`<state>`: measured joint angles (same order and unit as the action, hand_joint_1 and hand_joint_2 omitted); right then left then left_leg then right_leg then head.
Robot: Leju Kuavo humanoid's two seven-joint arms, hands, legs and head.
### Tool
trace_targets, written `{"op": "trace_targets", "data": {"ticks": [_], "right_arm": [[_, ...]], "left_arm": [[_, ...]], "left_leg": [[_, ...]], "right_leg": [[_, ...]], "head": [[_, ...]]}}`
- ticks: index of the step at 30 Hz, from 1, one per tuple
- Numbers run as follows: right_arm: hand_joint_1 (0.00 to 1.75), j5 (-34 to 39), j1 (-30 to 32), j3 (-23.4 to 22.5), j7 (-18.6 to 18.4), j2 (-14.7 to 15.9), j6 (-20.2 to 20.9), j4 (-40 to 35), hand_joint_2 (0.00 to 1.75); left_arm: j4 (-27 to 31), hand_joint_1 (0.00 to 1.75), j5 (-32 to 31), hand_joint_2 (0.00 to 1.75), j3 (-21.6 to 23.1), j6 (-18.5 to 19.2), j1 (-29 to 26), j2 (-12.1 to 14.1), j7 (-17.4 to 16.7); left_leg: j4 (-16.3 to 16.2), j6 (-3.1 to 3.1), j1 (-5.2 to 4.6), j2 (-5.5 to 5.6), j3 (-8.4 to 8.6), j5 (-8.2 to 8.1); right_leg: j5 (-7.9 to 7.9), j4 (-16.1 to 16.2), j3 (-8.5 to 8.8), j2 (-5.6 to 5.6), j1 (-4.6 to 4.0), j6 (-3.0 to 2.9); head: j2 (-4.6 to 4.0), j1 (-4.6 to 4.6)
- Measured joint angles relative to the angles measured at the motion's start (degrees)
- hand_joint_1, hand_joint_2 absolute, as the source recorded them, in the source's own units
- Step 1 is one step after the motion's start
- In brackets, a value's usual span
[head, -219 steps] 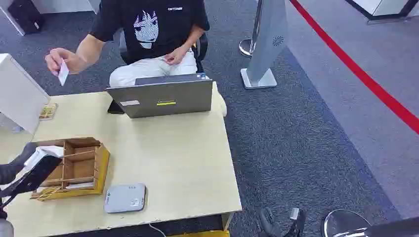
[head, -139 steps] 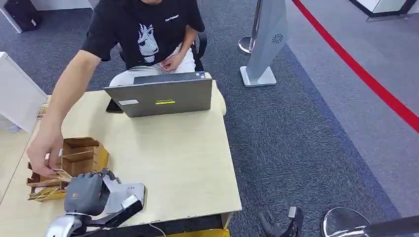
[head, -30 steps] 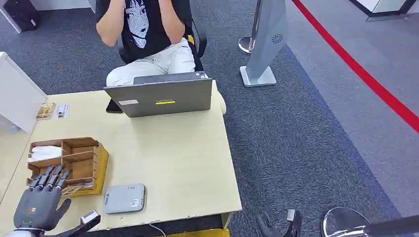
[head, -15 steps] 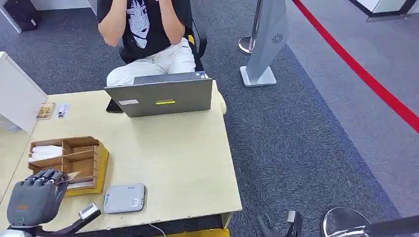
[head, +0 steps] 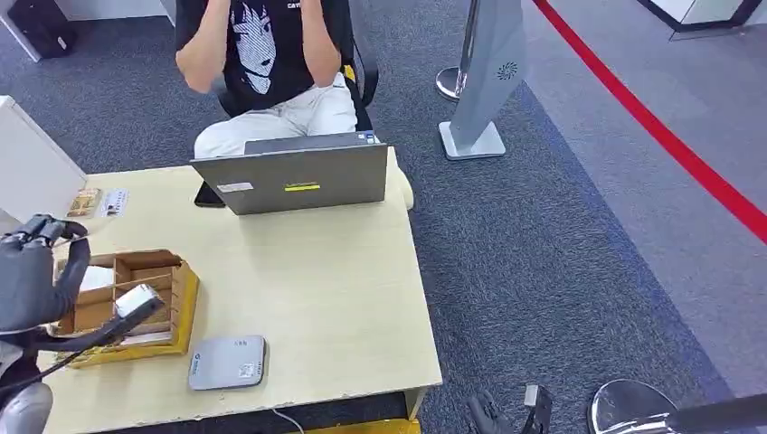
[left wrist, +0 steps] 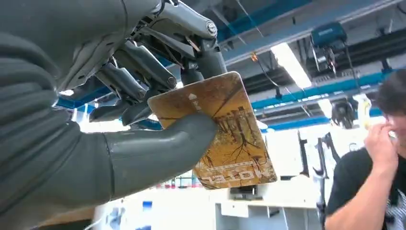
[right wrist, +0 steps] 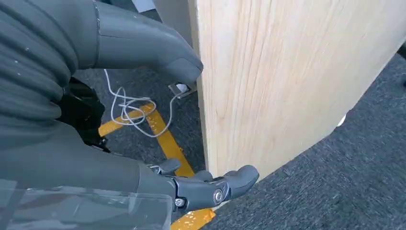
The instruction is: Pass the card to the sensor for recognition and then transmit it.
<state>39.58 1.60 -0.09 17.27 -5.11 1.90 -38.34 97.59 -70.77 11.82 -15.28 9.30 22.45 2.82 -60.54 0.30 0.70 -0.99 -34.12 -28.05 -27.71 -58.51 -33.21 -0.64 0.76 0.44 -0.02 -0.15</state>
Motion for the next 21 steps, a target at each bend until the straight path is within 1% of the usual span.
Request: {"op": "trace_targets", "data": {"ticks": [2,5,10,17,18,19,21], "right_arm": [[0.0,0.0,-0.05,0.31,0.07,0.09,0.07,0.02,1.75],[0.0,0.0,-0.16,0.68,0.3,0.13,0.15,0.11,1.75],[0.0,0.0,-0.22,1.13,0.52,0.2,0.33,0.37,1.75],[0.0,0.0,-0.23,1.73,0.77,0.39,0.35,0.55,1.75],[0.0,0.0,-0.23,1.81,0.76,0.44,0.35,0.57,1.75],[0.0,0.0,-0.24,1.86,0.76,0.46,0.35,0.57,1.75],[0.0,0.0,-0.22,1.88,0.79,0.46,0.35,0.57,1.75]], "left_arm": [[-1.03,1.75,0.24,1.75,0.04,1.6,2.11,0.11,-0.81],[-2.95,1.75,0.0,1.75,0.24,3.23,4.98,0.13,-0.96],[-4.3,1.75,-1.4,1.75,1.62,3.21,6.11,0.13,-1.31],[-5.24,1.75,-1.25,1.75,1.77,2.69,6.11,0.15,-1.62],[-5.38,1.52,-1.22,1.75,1.77,2.64,6.11,0.15,-1.62],[-5.51,0.0,-1.22,1.75,1.77,2.64,6.11,0.15,-1.62],[-5.75,0.0,-1.22,1.75,1.77,2.64,6.09,0.15,-1.62]], "left_leg": [[0.0,0.01,0.0,0.01,-0.01,0.01],[0.0,0.02,-0.01,0.0,-0.01,0.01],[0.0,0.02,-0.01,-0.03,-0.01,0.01],[0.0,0.02,-0.01,-0.03,-0.02,0.0],[0.0,0.02,-0.01,-0.04,-0.01,0.0],[0.0,0.02,0.0,-0.05,-0.01,0.0],[0.0,0.02,0.0,-0.05,-0.01,0.01]], "right_leg": [[0.0,0.0,0.0,0.0,0.0,0.0],[0.0,0.0,0.0,0.01,0.0,0.0],[0.0,0.01,-0.01,0.07,0.01,0.0],[0.0,0.02,-0.02,0.06,0.0,0.0],[0.0,0.02,-0.02,0.06,0.0,0.0],[0.0,0.01,-0.02,0.08,0.0,0.0],[0.0,0.01,-0.02,0.08,0.0,0.0]], "head": [[0.0,0.02],[-0.02,0.0],[0.0,0.0],[0.0,0.0],[0.0,0.0],[0.0,0.02],[-0.02,0.0]]}}
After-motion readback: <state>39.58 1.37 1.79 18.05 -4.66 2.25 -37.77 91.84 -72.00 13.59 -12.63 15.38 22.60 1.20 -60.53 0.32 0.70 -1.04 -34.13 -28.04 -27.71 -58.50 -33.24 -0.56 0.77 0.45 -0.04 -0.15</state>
